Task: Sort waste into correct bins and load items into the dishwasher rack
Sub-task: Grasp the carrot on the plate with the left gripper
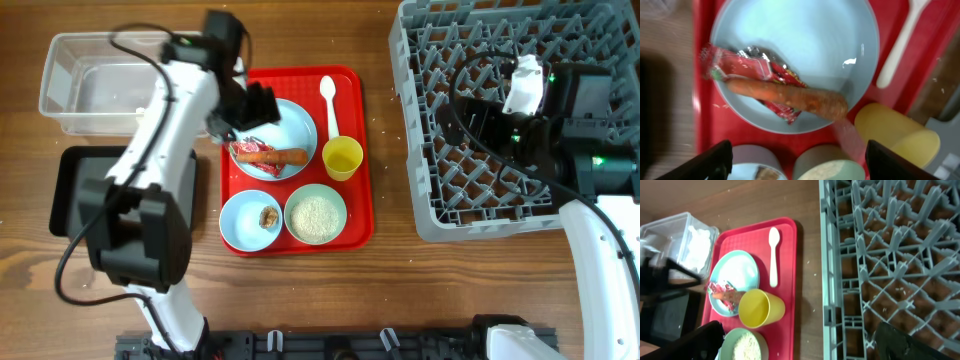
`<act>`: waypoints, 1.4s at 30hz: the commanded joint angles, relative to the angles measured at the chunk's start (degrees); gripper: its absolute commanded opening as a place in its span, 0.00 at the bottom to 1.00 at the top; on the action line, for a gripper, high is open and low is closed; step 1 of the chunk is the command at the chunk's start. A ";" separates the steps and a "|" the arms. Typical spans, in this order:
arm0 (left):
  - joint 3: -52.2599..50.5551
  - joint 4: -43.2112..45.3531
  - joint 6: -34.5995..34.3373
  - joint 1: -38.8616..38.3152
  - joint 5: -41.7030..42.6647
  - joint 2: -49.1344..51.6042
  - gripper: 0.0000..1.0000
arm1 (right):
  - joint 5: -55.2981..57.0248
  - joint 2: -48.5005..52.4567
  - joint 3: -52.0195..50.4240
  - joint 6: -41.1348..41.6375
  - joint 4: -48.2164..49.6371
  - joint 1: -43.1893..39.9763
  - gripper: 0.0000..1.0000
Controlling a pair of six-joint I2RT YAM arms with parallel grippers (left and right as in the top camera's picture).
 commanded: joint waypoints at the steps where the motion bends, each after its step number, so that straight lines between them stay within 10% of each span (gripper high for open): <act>1: -7.23 6.80 -11.69 -3.19 -0.68 0.26 0.72 | 0.63 0.39 0.59 0.20 -0.52 0.09 1.00; 25: -20.68 26.62 -19.56 -4.15 -4.94 3.54 0.34 | 0.61 0.39 0.59 0.24 -1.18 0.09 1.00; 33: -20.68 28.30 -19.12 -4.33 -7.10 5.90 0.38 | 0.63 0.39 0.59 0.22 -1.42 0.09 1.00; 42: -19.28 27.82 -19.08 -4.31 -6.12 5.18 0.11 | 1.03 0.39 0.59 0.24 -1.60 0.09 1.00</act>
